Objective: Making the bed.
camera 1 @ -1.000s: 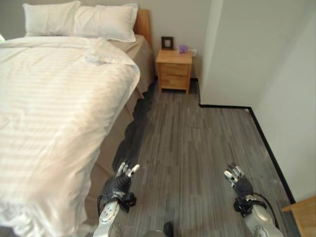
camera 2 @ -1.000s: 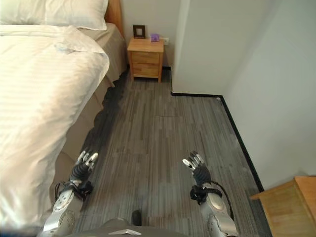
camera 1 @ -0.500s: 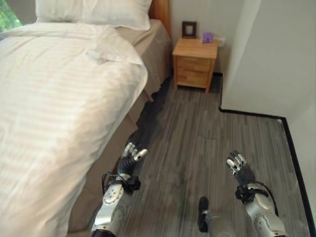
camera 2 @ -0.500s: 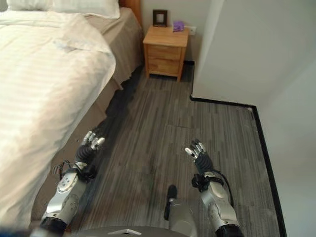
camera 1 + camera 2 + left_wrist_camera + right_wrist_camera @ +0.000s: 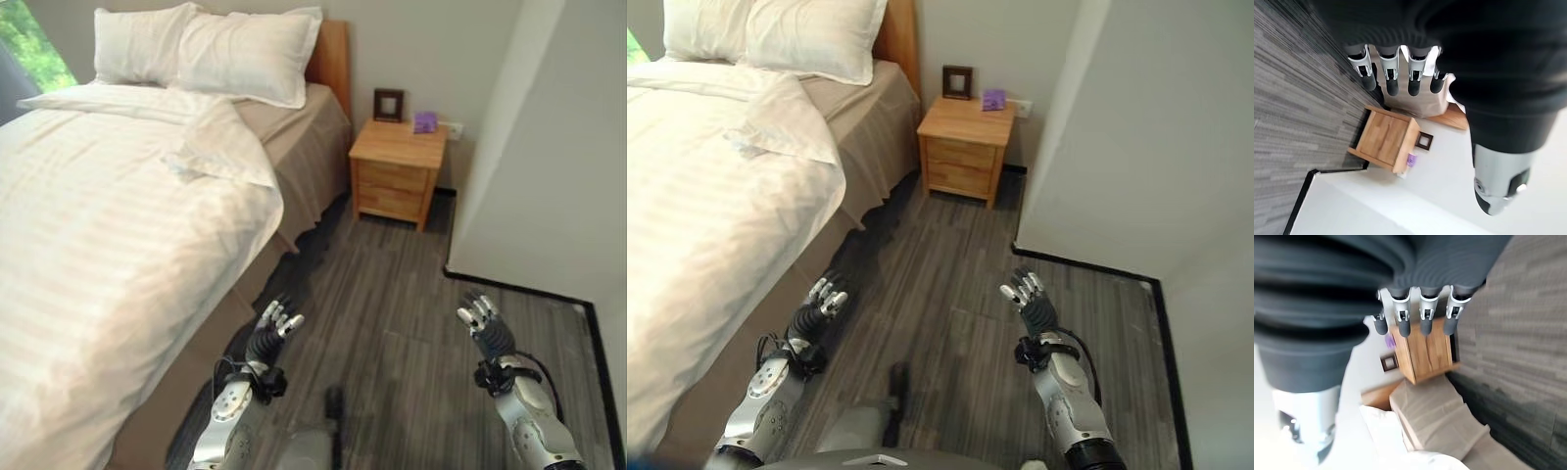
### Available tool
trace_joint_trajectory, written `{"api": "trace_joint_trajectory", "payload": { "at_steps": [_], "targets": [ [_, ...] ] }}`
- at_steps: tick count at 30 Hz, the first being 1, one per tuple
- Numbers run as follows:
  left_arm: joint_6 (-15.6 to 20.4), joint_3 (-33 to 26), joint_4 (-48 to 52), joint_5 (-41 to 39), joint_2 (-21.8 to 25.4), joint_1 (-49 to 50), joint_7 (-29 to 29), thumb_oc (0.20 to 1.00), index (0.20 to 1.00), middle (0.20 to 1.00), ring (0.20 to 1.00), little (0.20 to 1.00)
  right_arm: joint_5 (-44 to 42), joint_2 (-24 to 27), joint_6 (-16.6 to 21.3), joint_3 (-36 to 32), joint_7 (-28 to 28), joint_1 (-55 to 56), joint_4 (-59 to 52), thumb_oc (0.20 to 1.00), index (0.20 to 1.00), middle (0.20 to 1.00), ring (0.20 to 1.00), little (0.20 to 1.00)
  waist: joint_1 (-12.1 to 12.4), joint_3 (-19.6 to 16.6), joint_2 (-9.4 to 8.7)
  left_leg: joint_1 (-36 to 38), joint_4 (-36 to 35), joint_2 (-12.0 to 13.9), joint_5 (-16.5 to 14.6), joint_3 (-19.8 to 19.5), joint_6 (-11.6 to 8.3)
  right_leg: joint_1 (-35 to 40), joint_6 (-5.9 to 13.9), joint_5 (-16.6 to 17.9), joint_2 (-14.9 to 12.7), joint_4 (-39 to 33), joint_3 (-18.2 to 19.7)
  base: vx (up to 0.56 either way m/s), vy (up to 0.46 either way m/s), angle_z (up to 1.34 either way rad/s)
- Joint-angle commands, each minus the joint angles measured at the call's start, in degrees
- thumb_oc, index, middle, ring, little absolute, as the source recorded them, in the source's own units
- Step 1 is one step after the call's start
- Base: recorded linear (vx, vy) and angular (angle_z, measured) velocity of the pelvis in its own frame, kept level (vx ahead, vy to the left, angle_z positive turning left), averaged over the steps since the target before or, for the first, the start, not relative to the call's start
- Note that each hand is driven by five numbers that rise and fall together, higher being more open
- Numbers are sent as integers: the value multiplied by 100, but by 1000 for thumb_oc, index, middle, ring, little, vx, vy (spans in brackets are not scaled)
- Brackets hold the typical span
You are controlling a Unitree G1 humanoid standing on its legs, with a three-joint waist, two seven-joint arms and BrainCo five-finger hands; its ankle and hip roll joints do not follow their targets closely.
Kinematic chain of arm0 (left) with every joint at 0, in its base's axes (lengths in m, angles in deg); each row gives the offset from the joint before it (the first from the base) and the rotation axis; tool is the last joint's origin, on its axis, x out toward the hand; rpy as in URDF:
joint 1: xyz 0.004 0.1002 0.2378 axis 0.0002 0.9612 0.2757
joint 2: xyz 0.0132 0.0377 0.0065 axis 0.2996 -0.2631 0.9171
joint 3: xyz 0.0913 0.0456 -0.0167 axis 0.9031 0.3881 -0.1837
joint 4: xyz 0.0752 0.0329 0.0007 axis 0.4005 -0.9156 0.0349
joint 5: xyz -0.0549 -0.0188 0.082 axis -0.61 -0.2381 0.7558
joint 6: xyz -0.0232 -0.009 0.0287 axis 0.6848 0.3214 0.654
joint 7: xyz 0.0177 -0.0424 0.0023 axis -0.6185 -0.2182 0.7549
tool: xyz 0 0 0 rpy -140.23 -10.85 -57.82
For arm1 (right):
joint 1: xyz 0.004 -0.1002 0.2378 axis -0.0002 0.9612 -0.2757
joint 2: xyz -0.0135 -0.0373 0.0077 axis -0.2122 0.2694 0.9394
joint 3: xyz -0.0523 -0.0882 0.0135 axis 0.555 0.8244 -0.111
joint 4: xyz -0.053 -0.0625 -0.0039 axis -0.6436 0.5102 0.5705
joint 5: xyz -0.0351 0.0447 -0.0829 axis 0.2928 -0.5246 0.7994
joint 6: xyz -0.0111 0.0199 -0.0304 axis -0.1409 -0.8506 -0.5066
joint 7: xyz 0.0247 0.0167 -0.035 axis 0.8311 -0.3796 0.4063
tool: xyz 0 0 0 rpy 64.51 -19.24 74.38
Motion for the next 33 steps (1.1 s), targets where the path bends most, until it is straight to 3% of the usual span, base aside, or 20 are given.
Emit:
{"api": "trace_joint_trajectory", "payload": {
  "at_steps": [1,2,3,5,7,10,12,13,15,18,21,22,23,24,25,27,28,31,32,33],
  "targets": [
    [154,260,625,-53,310,-234,311,1000,1000,1000,1000,1000,133,-329,197,66,264,-327,-385,1000,1000,1000,1000,1000,244,-373,-598,316,-115,-197,435,164,256,-249,921,1382,-477,1430,265,528,93,-45],
    [154,260,625,-53,310,-234,311,1000,1000,1000,1000,1000,133,-328,198,66,264,-326,-385,1000,1000,1000,1000,1000,247,-378,-596,311,-113,-193,434,166,256,-255,920,1384,-475,1431,269,529,155,-17],
    [112,395,657,-22,324,-353,266,1000,1000,1000,1000,1000,39,-455,159,140,236,-293,-427,1000,1000,1000,1000,1000,149,-282,-515,787,-134,-159,144,122,451,-841,1206,2445,-693,3364,324,491,184,-11],
    [91,469,661,-60,331,-443,232,1000,1000,1000,1000,1000,21,-531,144,222,302,-350,-445,1000,1000,1000,1000,1000,-42,-150,-268,1396,-309,4,-76,23,541,-1490,1048,2459,-979,4224,-21,638,193,15],
    [116,443,711,10,426,-470,261,1000,1000,1000,1000,1000,287,-515,101,282,256,-352,-456,1000,1000,1000,1000,1000,-187,-26,-123,1852,-496,70,-206,-192,589,-2104,921,2051,-1168,4567,-252,537,44,46],
    [145,440,770,-137,484,-541,314,1000,1000,1000,1000,1000,342,-463,98,183,251,-334,-473,1000,1000,1000,1000,1000,-373,-2,-79,2267,-579,131,-314,-652,455,-2582,794,1724,-1231,3492,-223,582,-181,66],
    [164,433,736,-212,483,-558,357,1000,1000,1000,1000,1000,409,-391,120,76,226,-250,-495,1000,1000,1000,1000,1000,-501,7,-148,2515,-539,111,-601,-1028,315,-2641,849,1718,-1193,2009,146,630,-294,97],
    [196,413,707,-174,459,-573,351,1000,1000,1000,1000,1000,437,-360,120,42,256,-182,-542,1000,1000,1000,1000,1000,-578,-2,-178,2653,-507,124,-735,-1279,239,-2646,927,1797,-1146,1075,502,666,-293,98],
    [264,396,679,-179,492,-670,381,1000,1000,1000,1000,1000,519,-280,92,30,353,-82,-671,1000,1000,1000,1000,1000,-715,-35,-214,2848,-533,188,-860,-1692,108,-2795,1178,1950,-1100,155,1354,615,-257,107],
    [305,416,702,-173,485,-670,441,1000,1000,1000,1000,1000,400,-266,128,-50,441,27,-757,1000,1000,1000,1000,1000,-807,-88,-312,3111,-368,338,-1003,-2215,-30,-3002,1373,2254,-1088,279,1821,549,-313,124],
    [243,536,657,-249,454,-605,558,1000,1000,1000,1000,1000,231,-237,159,-53,503,17,-614,1000,1000,1000,1000,1000,-833,-145,-268,3091,168,685,-733,-2484,-246,-2885,1248,2118,-1009,719,1627,410,-348,110],
    [245,561,638,-177,470,-677,517,1000,1000,1000,1000,1000,214,-139,198,-69,471,-66,-609,1000,1000,1000,1000,1000,-859,-66,-298,2746,844,818,-253,-2323,-367,-2813,1167,2118,-1027,806,1502,265,-399,133],
    [229,580,685,-138,504,-735,493,1000,1000,1000,1000,1000,46,-68,221,-110,418,-117,-601,1000,1000,1000,1000,1000,-810,40,-372,2234,1656,771,-49,-2181,-291,-2660,1029,2029,-1083,783,1385,143,-269,98],
    [229,580,684,-139,505,-732,493,1000,1000,1000,1000,1000,46,-69,221,-108,418,-116,-599,1000,1000,1000,1000,1000,-818,25,-352,2232,1677,791,-93,-2180,-277,-2647,1036,1995,-1069,780,1367,163,-458,102],
    [119,690,764,-419,507,-761,617,1000,1000,1000,1000,1000,-136,102,349,-254,345,-201,-530,1000,1000,1000,1000,1000,-709,246,-452,1428,2530,845,15,-1544,-124,-2156,728,1836,-1029,617,956,161,-421,105],
    [29,795,725,-458,553,-843,725,1000,1000,1000,1000,1000,104,253,352,-444,94,-186,-415,1000,1000,1000,1000,1000,-758,220,-468,1315,1988,1395,203,-534,-250,-1856,648,1602,-1042,502,478,193,-403,118],
    [2,867,724,-486,585,-884,791,1000,1000,1000,1000,1000,103,258,384,-576,20,-156,-424,1000,1000,1000,1000,1000,-775,208,-436,1276,1758,1474,192,-128,-332,-1728,620,1534,-1039,456,235,180,-277,118],
    [-14,1046,709,-435,693,-781,938,1000,1000,1000,1000,1000,81,189,466,-963,-8,156,-567,1000,1000,1000,1000,1000,-862,77,-312,1116,1062,790,-162,576,-249,-1543,661,1446,-932,430,-295,126,-163,137],
    [-72,1074,718,-506,701,-761,933,1000,1000,1000,1000,1000,54,137,533,-1124,-123,249,-695,1000,1000,1000,1000,1000,-1002,45,-264,1271,725,892,-58,1156,-270,-1568,674,1406,-935,542,-476,32,4,116],
    [-134,1140,662,-464,680,-781,999,1000,1000,1000,1000,1000,14,51,549,-1197,-132,312,-670,1000,1000,1000,1000,1000,-1059,19,-192,1378,561,872,-98,1277,-261,-1606,686,1360,-918,616,-562,10,73,130]
  ]
}}
